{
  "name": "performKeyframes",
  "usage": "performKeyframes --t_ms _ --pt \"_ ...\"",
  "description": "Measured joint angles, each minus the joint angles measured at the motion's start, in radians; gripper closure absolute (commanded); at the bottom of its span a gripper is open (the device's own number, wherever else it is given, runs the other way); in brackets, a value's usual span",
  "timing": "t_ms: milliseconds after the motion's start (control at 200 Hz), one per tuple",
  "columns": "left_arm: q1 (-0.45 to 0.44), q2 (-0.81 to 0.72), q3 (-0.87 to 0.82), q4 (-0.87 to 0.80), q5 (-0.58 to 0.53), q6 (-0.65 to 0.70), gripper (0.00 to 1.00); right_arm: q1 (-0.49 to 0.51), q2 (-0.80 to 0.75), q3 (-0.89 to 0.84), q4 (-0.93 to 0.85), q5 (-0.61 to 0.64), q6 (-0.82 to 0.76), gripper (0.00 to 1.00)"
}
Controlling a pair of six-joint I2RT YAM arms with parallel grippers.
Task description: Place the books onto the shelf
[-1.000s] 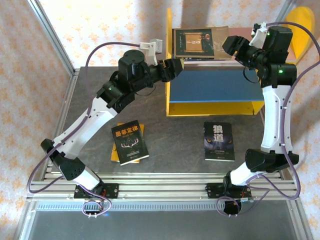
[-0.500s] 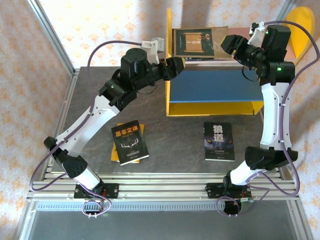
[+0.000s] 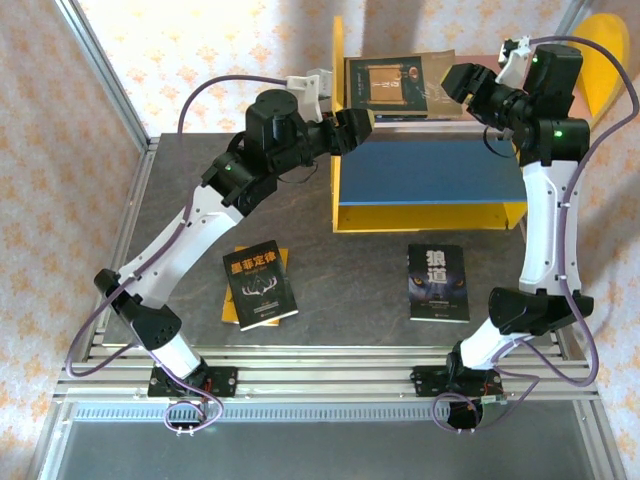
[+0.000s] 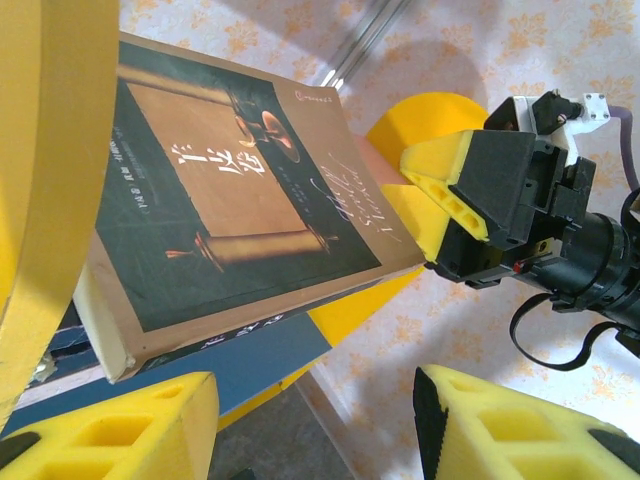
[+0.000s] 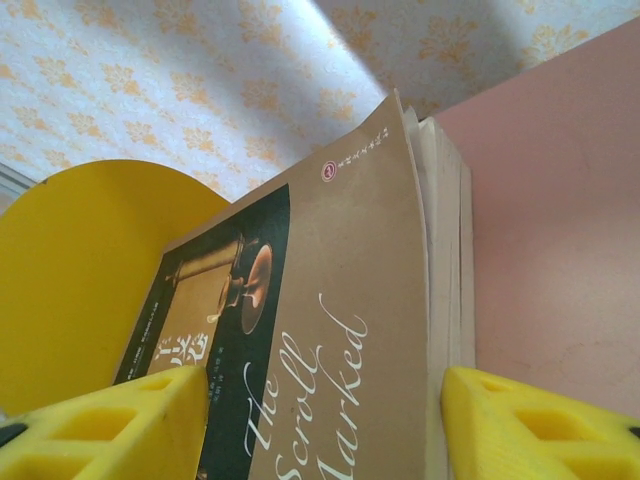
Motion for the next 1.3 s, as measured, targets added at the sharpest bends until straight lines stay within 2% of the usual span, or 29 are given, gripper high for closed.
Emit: performKeyframes --t_ms 546,1301 --pt "0.000 0.044 0.053 -0.031 0.000 0.000 0.47 0.003 0.048 0.051 0.011 -0.021 0.014 0.38" --pt "0.000 0.096 0.161 -0.112 0.000 0.076 0.47 0.006 0.087 0.092 0.016 -0.027 0.030 0.38"
